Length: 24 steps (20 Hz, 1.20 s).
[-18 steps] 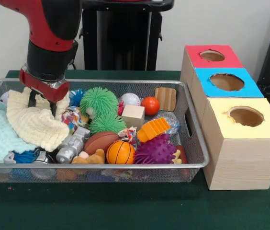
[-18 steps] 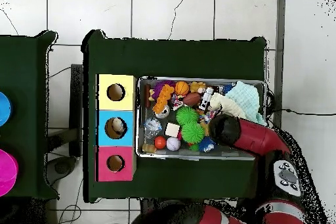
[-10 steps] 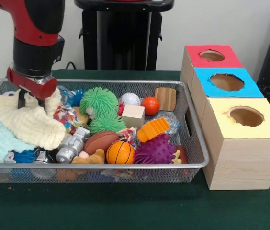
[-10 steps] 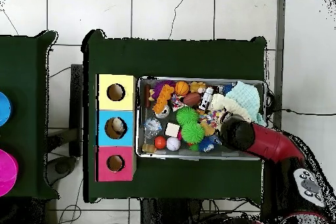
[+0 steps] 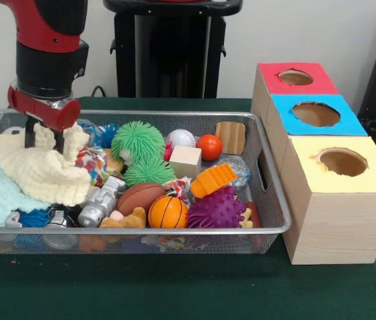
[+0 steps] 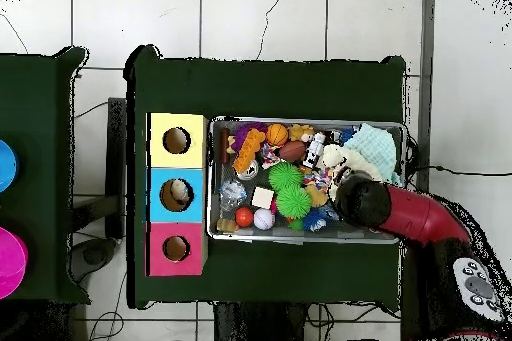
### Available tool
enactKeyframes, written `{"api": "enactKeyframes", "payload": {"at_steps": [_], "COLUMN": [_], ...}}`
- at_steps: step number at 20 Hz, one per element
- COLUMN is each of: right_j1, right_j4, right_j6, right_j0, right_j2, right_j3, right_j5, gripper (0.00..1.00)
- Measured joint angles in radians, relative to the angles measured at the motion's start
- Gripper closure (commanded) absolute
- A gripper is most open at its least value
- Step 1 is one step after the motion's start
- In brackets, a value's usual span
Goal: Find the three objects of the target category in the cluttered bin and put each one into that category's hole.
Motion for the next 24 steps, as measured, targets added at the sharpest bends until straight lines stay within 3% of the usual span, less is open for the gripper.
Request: {"api": "enactKeyframes", "payload": {"at_steps": [12, 24], "right_j1": [-0.057, -0.146], "right_j4": [-0.001, 0.008], "right_j6": [0.000, 0.000], "right_j0": [0.043, 0.087], "right_j2": [0.032, 0.033], "right_j3": [0.000, 0.003], "right_j5": [0.085, 0.234], "gripper": [0.00, 0.00]}}
